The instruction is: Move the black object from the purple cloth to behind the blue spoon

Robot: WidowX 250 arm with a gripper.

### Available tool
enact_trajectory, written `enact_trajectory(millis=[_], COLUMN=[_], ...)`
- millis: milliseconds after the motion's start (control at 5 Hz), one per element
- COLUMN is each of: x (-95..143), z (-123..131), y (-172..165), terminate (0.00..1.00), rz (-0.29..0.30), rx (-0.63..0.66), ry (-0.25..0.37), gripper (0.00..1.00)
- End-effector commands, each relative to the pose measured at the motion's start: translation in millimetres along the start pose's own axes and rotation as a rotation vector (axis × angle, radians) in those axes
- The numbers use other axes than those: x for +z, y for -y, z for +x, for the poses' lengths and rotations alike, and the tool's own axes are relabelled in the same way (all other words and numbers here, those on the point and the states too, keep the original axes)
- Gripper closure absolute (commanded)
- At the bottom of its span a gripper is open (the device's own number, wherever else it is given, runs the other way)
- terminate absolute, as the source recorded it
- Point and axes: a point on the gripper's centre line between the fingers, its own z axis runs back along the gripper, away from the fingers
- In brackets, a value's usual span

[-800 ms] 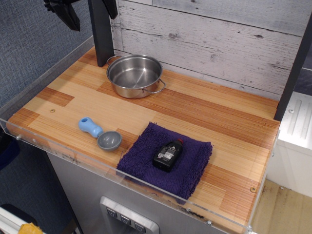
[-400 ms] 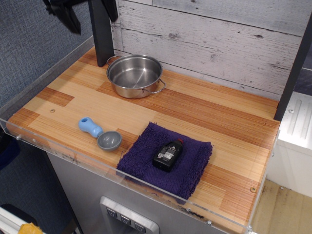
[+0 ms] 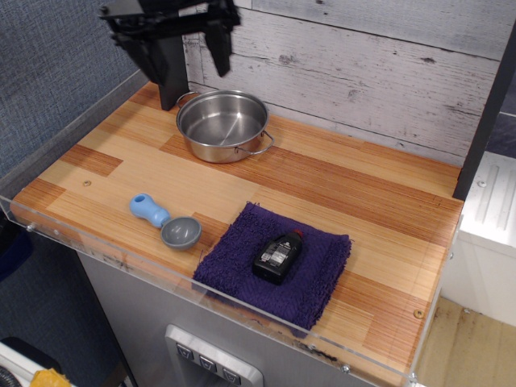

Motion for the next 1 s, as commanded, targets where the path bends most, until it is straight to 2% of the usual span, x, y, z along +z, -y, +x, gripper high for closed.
enact_trajectory(millis=[0, 400, 600, 800], x=[13.8, -7.9, -24.8, -32.3], z=[-36.5, -73.4, -89.4, -102.6], y=[25.8, 33.7, 35.0, 36.6], terminate=[0.0, 0.0, 0.0, 0.0], rz=[-0.011, -0.02, -0.056, -0.034], rx=[-0.17, -0.33, -0.352, -0.403], ry=[0.017, -0.067, -0.106, -0.149], gripper=[0.0, 0.0, 0.0, 0.0])
